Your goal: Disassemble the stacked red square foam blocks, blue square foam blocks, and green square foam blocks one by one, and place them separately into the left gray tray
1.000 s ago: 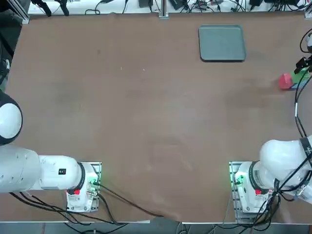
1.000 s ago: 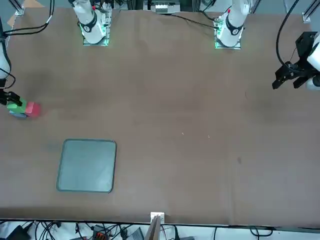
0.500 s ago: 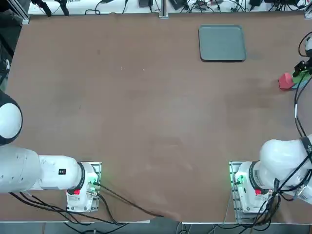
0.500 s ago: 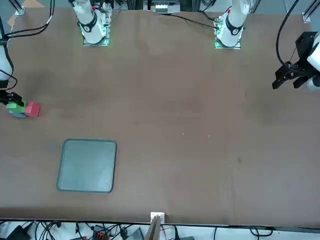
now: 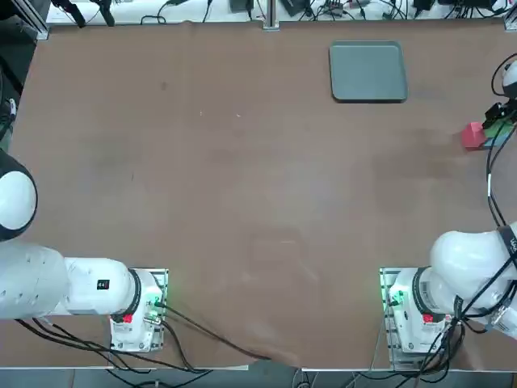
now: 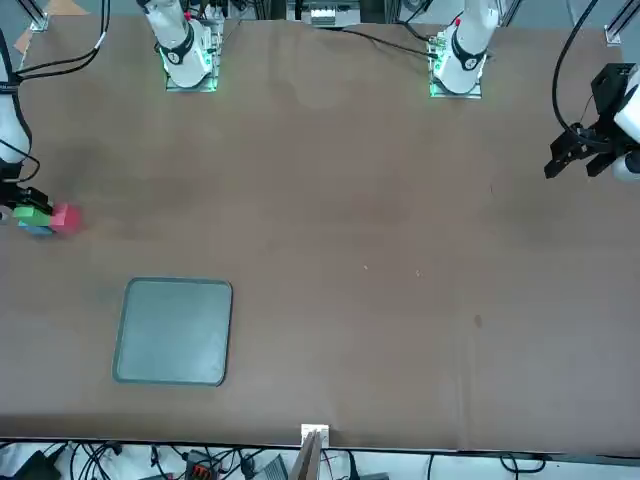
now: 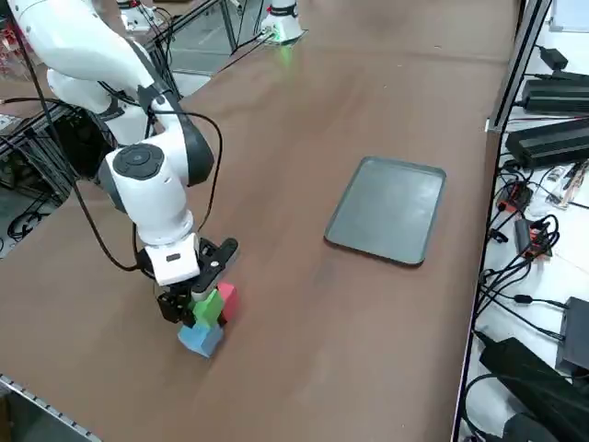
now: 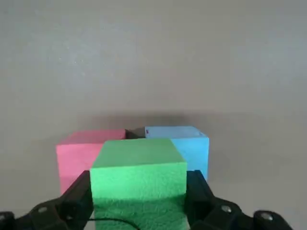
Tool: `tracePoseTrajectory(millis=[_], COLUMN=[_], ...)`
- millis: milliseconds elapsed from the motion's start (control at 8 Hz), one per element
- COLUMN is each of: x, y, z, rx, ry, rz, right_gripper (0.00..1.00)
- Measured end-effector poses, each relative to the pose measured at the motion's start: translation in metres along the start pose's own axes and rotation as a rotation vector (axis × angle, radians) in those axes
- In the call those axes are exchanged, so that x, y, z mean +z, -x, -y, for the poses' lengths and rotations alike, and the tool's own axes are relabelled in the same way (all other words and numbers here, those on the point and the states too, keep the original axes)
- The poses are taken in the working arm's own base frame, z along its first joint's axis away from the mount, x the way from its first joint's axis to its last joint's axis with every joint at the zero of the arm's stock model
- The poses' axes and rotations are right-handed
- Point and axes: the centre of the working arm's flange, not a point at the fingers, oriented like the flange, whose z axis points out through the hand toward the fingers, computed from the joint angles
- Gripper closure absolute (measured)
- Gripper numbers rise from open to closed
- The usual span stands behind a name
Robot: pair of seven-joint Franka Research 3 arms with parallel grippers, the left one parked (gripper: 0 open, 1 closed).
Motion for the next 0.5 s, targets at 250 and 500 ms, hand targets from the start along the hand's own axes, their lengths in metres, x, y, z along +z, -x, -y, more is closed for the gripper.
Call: tracePoseTrajectory(millis=[250,500], x=[-0.004,-0.019], y=[-0.005,-0.009], z=[0.005,0.01], rx=[-0.011,-0.019], ry=[-0.001,-0.012], rz=[-0.008,0.006], right_gripper=[0.17,0.23])
